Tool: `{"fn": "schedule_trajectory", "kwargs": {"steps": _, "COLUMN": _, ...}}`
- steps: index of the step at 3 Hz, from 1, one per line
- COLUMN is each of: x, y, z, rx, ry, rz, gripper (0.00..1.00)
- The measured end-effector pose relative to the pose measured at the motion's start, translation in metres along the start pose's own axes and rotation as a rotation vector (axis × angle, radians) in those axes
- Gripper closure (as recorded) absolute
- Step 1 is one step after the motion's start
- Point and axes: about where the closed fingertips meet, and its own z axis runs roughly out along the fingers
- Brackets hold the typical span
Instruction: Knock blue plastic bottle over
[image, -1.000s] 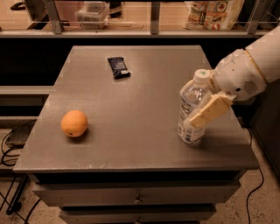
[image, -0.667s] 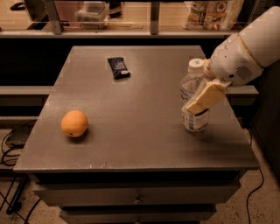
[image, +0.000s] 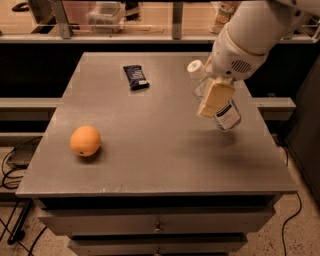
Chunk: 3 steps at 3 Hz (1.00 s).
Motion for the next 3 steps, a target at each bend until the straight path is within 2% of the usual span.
{"fn": "schedule_trajectory", "kwargs": {"steps": 1, "x": 0.011, "y": -0.01, "z": 0.027, "rx": 0.034, "ry": 0.169, "rz": -0.042, "gripper": 0.6}}
{"fn": "schedule_trajectory", "kwargs": {"steps": 2, "x": 0.029, "y": -0.025, "z": 0.045, "rx": 0.07, "ry": 0.303, "rz": -0.065, "gripper": 0.37}}
{"fn": "schedule_trajectory", "kwargs": {"steps": 3, "x": 0.032, "y": -0.034, "z": 0.065, "rx": 0.074, "ry": 0.37, "rz": -0.091, "gripper": 0.06}}
